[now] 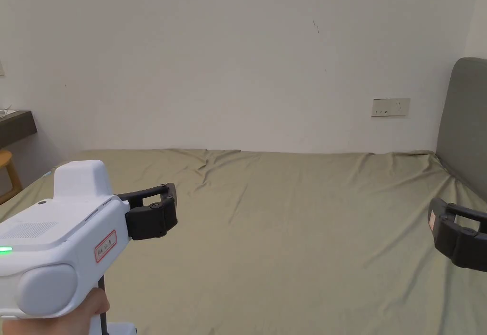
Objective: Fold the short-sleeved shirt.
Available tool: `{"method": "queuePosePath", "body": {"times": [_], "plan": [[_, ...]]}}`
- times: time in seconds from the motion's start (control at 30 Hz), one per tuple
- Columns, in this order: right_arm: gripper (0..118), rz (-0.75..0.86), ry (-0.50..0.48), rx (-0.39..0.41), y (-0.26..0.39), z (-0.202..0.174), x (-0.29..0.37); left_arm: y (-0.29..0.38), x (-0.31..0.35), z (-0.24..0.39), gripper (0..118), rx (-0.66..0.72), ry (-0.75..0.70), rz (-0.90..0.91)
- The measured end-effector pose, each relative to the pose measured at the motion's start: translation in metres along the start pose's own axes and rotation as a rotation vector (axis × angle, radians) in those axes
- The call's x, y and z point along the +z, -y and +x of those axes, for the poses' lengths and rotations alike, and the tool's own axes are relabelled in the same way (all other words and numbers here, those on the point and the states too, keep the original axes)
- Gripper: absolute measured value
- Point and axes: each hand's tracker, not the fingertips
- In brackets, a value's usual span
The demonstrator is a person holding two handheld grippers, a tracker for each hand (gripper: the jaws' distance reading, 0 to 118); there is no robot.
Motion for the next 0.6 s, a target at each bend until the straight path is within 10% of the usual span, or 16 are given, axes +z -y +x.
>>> {"method": "queuePosePath", "body": {"times": [0.6], "plan": [[118, 0.0, 0.016, -0.01, -0.0024, -0.0005, 0.0009, -0.0026, 0.0004, -0.0004, 118, -0.003, -0.011, 0.001]]}}
